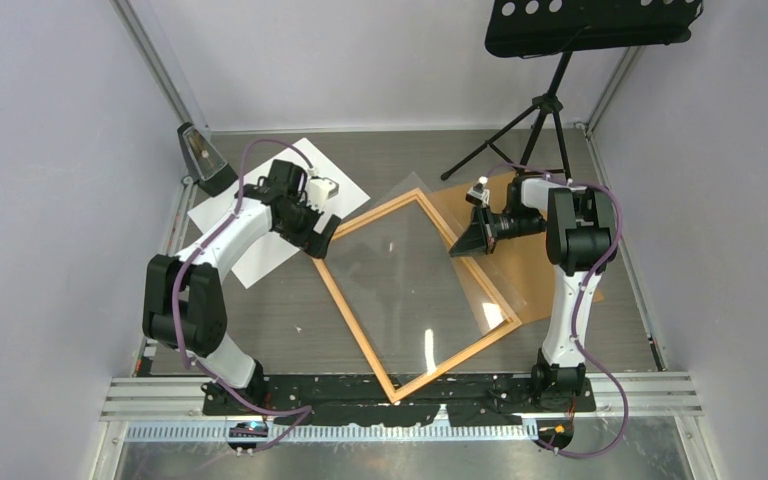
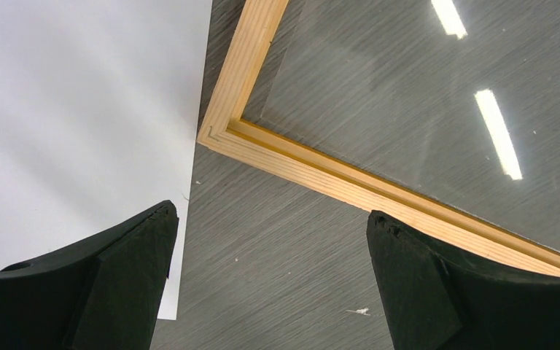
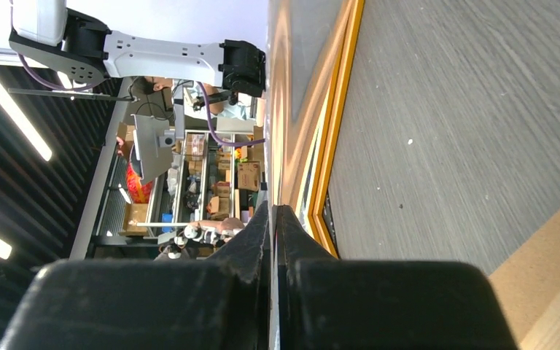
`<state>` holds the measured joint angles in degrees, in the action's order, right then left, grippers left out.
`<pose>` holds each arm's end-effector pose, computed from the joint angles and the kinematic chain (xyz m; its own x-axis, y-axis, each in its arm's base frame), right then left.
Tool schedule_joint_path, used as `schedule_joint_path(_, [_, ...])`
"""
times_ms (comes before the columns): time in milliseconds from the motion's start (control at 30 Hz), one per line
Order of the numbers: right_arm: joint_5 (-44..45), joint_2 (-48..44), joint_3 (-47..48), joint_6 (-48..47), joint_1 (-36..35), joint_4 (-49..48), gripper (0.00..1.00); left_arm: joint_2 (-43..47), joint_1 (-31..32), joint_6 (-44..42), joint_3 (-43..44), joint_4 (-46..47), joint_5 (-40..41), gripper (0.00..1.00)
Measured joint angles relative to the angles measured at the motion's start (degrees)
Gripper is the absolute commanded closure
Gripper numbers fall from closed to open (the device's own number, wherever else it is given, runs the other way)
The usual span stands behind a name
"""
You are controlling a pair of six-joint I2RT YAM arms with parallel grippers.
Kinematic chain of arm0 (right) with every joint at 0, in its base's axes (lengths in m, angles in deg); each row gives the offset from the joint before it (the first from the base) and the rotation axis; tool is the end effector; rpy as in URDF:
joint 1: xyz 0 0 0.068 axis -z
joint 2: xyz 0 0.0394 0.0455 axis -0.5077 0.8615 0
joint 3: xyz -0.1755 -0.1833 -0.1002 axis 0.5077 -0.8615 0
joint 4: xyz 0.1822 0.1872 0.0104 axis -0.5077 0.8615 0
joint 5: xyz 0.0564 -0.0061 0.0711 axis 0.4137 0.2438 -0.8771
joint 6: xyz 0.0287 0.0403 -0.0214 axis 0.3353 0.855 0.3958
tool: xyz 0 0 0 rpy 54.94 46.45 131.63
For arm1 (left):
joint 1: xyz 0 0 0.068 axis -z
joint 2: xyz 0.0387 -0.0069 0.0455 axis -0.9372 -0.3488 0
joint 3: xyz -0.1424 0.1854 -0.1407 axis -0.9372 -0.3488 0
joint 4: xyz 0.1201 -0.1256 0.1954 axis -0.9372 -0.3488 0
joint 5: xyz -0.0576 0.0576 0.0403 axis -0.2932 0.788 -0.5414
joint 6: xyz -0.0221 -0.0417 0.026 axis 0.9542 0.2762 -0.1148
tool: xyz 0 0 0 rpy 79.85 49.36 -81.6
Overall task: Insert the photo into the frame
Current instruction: Adjust the photo frame item on the photo frame.
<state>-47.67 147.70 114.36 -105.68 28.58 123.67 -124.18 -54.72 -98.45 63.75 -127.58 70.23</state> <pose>0.3389 0.0467 0.1369 -0.9686 -0.1380 -0.2066 -0.2187 0.0792 0.9726 0.3107 -0.0901 0.2362 -0.7551 0.4729 -0.4540 0.5586 0.8267 -0.0680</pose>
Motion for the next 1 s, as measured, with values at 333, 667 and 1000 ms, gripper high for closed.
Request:
schedule_joint_path(333, [-0.35, -0.98, 0.35, -3.02, -0.92, 3.72, 0.94, 0.00, 0.00, 0.22, 0.00, 0.02, 0.37, 0.00])
schedule_joint_path(667, [0.26, -2.82, 8.96, 0.44, -1.11, 4.26, 0.94, -0.11, 0.00, 0.22, 0.00, 0.00, 0.44, 0.00])
schedule_joint_path(1000, [7.43, -7.58, 11.63, 24.26, -1.51, -15.47, 0.94, -0.22, 0.00, 0.17, 0.20, -0.04, 1.46, 0.00])
